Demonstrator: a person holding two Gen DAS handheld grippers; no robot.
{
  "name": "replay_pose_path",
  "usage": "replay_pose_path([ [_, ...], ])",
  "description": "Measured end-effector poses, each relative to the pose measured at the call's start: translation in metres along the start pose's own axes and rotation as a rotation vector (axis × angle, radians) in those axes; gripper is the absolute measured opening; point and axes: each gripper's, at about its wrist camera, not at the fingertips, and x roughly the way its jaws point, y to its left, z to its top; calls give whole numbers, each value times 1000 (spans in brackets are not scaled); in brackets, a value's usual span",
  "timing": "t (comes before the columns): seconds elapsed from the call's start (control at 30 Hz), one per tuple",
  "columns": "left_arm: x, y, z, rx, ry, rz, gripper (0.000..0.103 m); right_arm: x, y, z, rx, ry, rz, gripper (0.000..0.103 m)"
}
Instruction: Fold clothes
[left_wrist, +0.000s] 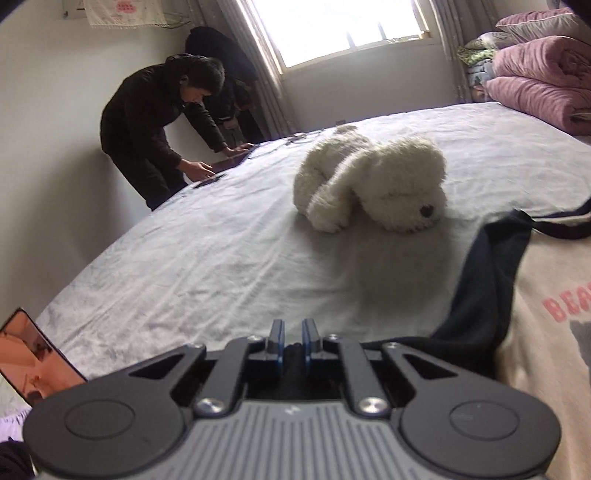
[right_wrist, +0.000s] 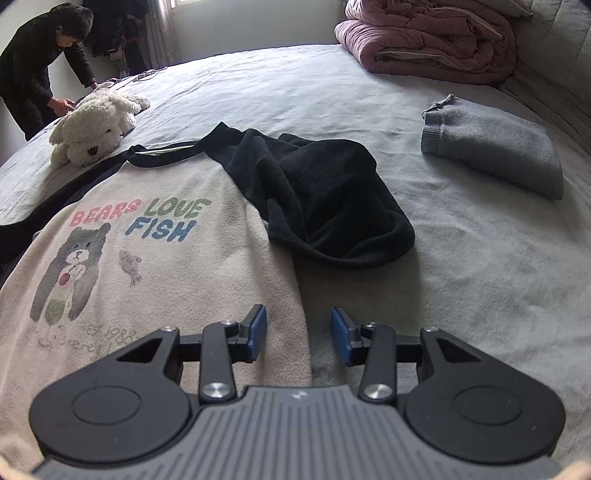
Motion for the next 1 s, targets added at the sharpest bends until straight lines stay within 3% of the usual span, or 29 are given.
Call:
replay_pose_path([
  [0.27, 35, 32, 46, -3, -51, 136, 9, 1, -11, 5, 41, 0, 2, 43],
  [0.43, 53, 35, 62, 15, -62, 179, 10, 1, -18, 8, 69, 5, 9, 45],
  [0.57, 70, 34, 63, 10, -23, 197, 10, 2, -23, 10, 91, 8, 12, 45],
  [0.63, 77, 33, 60, -12, 9, 181, 10, 3, -24, 10, 92, 10, 12, 45],
  [0.8, 77, 35, 44, -129, 97, 50, 18, 3, -27, 12, 98, 16, 20, 45],
  [0.83, 75, 34, 40, -135, 102, 35, 20, 3, -28, 12, 102, 18, 22, 45],
  [0.9, 68, 31, 34, -145, 109, 13, 36, 2, -30, 12, 114, 20, 28, 45],
  [1.0, 56, 31, 26, -185, 125, -35, 40, 0, -34, 13, 141, 22, 36, 45],
])
